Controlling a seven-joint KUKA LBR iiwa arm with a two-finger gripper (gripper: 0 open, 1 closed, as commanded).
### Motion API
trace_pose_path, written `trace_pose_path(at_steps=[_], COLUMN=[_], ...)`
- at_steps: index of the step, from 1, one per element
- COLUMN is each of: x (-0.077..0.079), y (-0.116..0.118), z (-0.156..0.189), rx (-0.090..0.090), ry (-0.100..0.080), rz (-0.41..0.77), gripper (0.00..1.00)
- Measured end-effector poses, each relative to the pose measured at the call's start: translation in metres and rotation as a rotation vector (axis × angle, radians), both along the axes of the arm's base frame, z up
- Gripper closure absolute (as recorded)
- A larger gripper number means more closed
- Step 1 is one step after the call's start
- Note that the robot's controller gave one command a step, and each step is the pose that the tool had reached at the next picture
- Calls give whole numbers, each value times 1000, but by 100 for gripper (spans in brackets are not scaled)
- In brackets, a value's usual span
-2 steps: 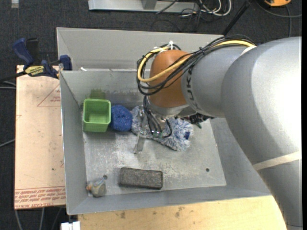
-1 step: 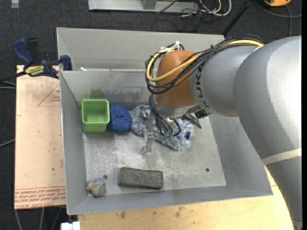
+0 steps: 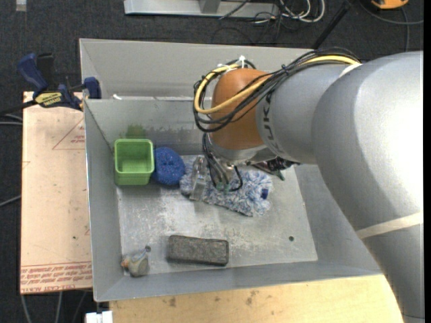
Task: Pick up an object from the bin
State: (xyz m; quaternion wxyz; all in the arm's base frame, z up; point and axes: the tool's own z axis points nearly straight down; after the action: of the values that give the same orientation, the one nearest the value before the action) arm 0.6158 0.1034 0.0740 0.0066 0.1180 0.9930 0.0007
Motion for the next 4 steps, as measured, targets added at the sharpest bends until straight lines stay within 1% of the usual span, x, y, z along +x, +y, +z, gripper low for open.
trace_pose_path(at_steps=[1, 2, 3, 4], x=[0, -2, -3, -1], y=[2, 2, 1, 2], z=[0, 4, 24, 41], rx=[1, 0, 0, 1], ry=[0, 6, 13, 8], rz=[2, 0, 0, 1], gripper=[100, 100, 100, 100])
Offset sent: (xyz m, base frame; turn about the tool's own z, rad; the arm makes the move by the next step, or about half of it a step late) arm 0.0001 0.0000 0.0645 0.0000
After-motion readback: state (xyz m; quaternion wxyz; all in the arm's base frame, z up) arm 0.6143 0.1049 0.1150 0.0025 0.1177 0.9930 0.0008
